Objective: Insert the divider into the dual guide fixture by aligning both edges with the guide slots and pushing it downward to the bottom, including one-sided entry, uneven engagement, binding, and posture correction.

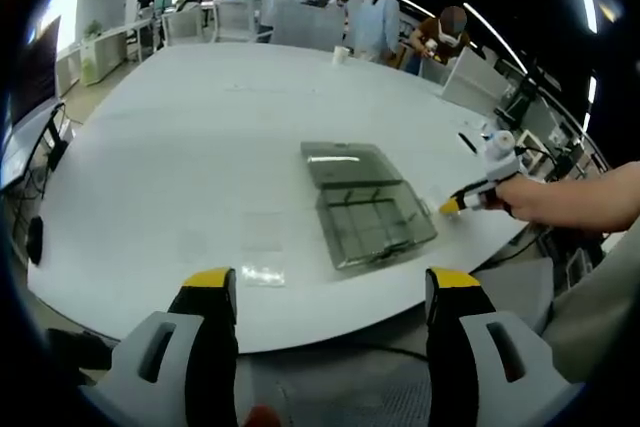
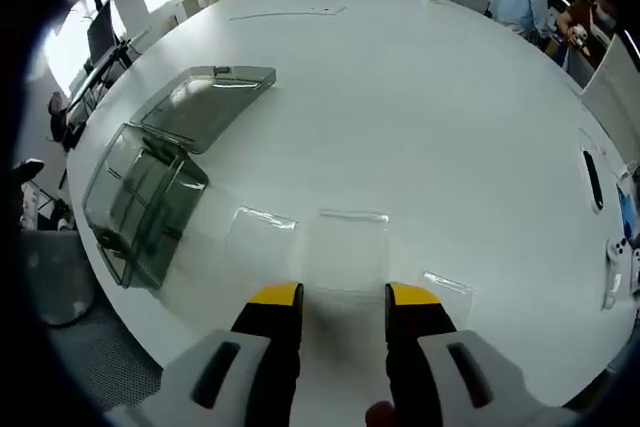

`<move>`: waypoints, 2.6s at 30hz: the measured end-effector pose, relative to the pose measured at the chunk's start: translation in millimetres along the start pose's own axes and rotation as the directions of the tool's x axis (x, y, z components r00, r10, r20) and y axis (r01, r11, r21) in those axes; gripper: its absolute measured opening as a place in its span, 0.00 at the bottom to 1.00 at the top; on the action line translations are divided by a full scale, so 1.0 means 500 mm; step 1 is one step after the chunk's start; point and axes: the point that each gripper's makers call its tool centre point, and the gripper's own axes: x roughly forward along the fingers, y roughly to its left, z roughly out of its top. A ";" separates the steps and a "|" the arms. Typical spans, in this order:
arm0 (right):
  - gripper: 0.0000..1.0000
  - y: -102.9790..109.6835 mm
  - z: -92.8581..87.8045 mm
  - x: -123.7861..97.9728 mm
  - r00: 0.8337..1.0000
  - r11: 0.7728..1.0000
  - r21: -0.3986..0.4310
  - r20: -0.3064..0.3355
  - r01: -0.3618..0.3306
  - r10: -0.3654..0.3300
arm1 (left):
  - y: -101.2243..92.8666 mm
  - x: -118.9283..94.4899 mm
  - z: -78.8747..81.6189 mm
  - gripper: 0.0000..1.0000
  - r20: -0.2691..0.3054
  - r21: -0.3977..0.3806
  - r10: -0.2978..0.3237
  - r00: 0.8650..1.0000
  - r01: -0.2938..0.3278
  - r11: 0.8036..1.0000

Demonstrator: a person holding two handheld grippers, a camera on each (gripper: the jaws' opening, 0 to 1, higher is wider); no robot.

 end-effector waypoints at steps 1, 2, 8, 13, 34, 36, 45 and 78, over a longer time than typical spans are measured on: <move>0.29 0.000 -0.003 0.001 1.000 1.000 -0.001 -0.009 -0.001 0.001 | -0.001 0.000 0.000 0.76 -0.001 0.000 -0.001 1.000 0.001 1.000; 0.29 0.000 -0.002 0.003 1.000 1.000 0.006 -0.001 -0.001 0.001 | -0.001 0.000 -0.001 0.76 -0.001 0.001 -0.002 1.000 0.002 1.000; 0.28 0.003 -0.005 0.001 1.000 1.000 0.004 -0.005 0.000 0.000 | 0.001 -0.004 0.000 0.76 0.001 0.001 -0.001 1.000 0.001 1.000; 0.28 0.006 -0.001 -0.002 1.000 1.000 -0.002 0.004 -0.002 0.002 | 0.001 -0.005 0.000 0.76 0.003 0.002 -0.002 1.000 0.002 1.000; 0.28 0.039 0.021 -0.061 0.996 0.999 -0.041 0.077 -0.031 0.034 | -0.028 -0.001 0.008 0.75 0.011 0.020 -0.053 0.999 0.053 0.998; 0.28 0.047 0.024 -0.068 0.995 0.998 -0.046 0.088 -0.040 0.044 | -0.031 0.000 0.009 0.75 0.012 0.021 -0.060 0.998 0.060 0.998; 0.28 0.092 0.031 -0.106 0.988 0.995 -0.075 0.132 -0.069 0.078 | -0.050 0.000 0.009 0.73 0.010 0.041 -0.095 0.995 0.095 0.995; 0.28 0.253 0.076 -0.253 0.930 0.963 -0.223 0.301 -0.148 0.213 | -0.148 -0.006 0.014 0.49 0.035 0.076 -0.248 0.968 0.245 0.967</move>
